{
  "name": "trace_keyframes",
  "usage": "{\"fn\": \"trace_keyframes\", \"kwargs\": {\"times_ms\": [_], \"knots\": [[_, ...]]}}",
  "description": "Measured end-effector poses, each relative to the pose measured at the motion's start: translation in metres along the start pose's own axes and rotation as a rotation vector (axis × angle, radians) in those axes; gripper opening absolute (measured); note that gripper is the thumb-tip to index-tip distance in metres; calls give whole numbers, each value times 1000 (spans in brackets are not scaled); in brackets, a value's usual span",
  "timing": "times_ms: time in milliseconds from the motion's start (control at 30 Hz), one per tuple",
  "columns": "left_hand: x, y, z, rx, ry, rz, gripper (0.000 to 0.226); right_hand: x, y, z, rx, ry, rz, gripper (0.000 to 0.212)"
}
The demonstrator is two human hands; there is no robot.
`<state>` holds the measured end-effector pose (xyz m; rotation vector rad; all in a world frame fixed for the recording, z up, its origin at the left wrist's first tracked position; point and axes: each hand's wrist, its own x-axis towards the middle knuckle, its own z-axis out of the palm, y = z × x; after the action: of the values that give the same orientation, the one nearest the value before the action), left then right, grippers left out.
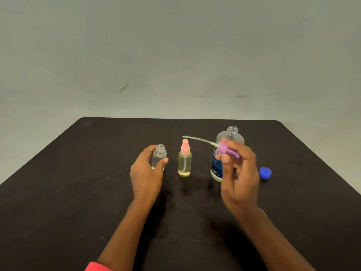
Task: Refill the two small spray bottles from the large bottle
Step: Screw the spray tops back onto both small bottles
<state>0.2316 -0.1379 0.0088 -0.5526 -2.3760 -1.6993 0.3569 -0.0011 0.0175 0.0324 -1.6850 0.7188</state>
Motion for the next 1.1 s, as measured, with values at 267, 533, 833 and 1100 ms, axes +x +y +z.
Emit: {"fn": "trace_keyframes", "kwargs": {"times_ms": [267, 533, 833, 1100], "knots": [[-7, 1, -1, 31, -43, 257, 39, -9, 0, 6, -29, -146, 38, 21], [-15, 7, -3, 62, -88, 379, 44, -6, 0, 4, -42, -142, 33, 22], [-17, 5, 1, 40, -104, 421, 45, 1, -1, -2, -107, -171, -17, 23], [-21, 4, 5, 37, -177, 489, 40, -4, 1, 0, -129, -332, 17, 31]]}}
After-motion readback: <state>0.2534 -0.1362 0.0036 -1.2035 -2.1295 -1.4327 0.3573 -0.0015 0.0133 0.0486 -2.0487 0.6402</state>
